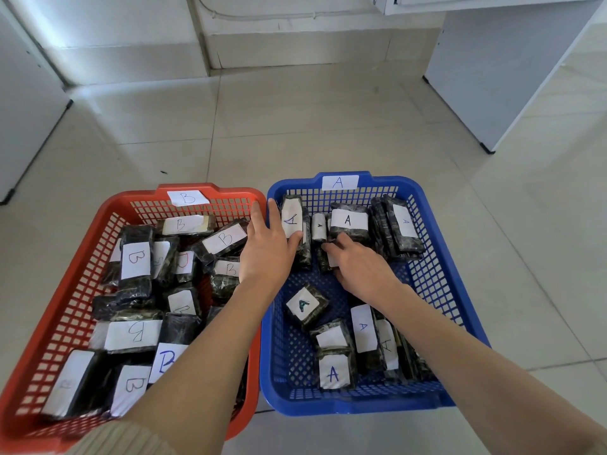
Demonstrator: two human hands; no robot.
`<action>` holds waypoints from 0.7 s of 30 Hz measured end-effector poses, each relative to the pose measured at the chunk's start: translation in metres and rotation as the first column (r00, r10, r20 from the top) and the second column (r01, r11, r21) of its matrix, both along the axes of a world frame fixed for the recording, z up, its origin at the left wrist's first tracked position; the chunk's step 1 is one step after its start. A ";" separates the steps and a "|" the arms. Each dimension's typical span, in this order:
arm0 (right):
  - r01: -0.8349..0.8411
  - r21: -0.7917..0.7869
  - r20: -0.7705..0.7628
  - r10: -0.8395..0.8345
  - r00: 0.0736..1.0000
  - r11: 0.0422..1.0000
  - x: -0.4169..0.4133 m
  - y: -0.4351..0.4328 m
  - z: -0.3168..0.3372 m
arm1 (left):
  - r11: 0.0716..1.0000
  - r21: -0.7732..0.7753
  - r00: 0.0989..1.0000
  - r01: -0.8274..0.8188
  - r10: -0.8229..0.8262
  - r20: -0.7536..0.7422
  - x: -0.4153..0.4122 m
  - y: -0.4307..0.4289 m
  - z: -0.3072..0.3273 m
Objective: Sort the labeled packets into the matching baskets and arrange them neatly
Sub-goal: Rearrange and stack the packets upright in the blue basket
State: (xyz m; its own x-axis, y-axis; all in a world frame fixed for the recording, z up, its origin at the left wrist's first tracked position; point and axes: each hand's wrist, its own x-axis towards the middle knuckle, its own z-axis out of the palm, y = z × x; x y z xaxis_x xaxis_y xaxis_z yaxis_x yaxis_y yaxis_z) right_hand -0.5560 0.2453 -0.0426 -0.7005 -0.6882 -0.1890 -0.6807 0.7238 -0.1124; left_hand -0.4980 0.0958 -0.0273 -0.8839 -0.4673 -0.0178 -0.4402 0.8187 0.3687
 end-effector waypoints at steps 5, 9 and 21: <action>0.000 -0.028 -0.054 -0.002 0.999 1.000 0.001 -0.005 -0.001 | 1.000 -0.006 1.000 -0.003 0.003 0.010 -0.001 0.000 0.000; 0.002 -0.038 -0.053 -0.004 0.999 0.999 0.003 -0.008 -0.002 | 1.000 0.002 1.000 -0.004 0.004 0.012 -0.001 0.000 0.000; 0.124 -0.054 0.458 -0.086 0.885 0.991 0.057 -0.013 0.012 | 0.968 0.249 1.000 -0.015 0.021 -0.023 0.009 -0.003 0.011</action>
State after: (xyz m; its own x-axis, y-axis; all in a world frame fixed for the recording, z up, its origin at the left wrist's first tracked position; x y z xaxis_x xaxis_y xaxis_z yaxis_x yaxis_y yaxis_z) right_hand -0.4990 0.2322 -0.0306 -0.6209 -0.6413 -0.4508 -0.4619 0.7640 -0.4505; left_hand -0.4890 0.0931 -0.0168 -0.8770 -0.4671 -0.1129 -0.4420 0.6919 0.5709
